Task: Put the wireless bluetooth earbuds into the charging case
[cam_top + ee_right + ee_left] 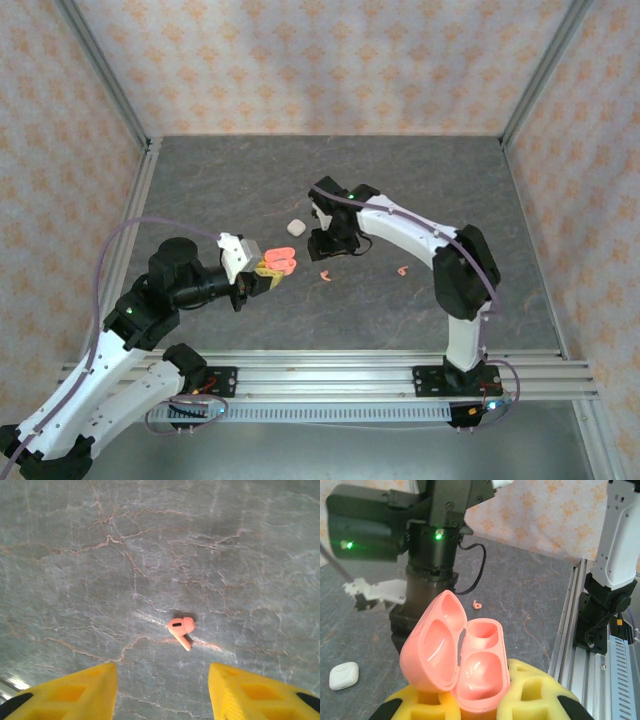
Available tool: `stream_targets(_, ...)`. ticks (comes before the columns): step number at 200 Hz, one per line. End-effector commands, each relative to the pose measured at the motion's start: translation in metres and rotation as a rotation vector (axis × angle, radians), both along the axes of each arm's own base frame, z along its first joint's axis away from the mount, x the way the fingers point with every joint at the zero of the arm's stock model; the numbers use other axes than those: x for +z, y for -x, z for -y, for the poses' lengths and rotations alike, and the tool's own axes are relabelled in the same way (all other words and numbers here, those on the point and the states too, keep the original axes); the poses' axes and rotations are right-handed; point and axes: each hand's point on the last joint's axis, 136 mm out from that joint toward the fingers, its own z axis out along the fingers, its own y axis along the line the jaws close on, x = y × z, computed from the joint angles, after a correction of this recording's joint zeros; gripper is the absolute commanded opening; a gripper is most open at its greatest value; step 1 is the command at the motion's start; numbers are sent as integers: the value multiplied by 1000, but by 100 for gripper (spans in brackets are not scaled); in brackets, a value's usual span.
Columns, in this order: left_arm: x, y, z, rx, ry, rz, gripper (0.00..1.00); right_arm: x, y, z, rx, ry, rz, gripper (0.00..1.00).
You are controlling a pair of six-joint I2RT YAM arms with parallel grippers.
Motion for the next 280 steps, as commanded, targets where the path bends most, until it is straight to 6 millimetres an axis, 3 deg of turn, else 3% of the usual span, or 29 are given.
stream_targets(1, 10, -2, 0, -2, 15, 41, 0, -25, 16, 16, 98, 139, -83, 52)
stream_targets(137, 6, -2, -3, 15, -6, 33, 0, -64, 10, 4, 104, 177, -159, 51)
stream_targets(217, 4, -2, -5, 24, -13, 31, 0, -79, 15, 5, 109, 199, -186, 31)
stream_targets(280, 5, -4, -5, 31, -10, 37, 0, -69, 15, 5, 72, 177, -161, 26)
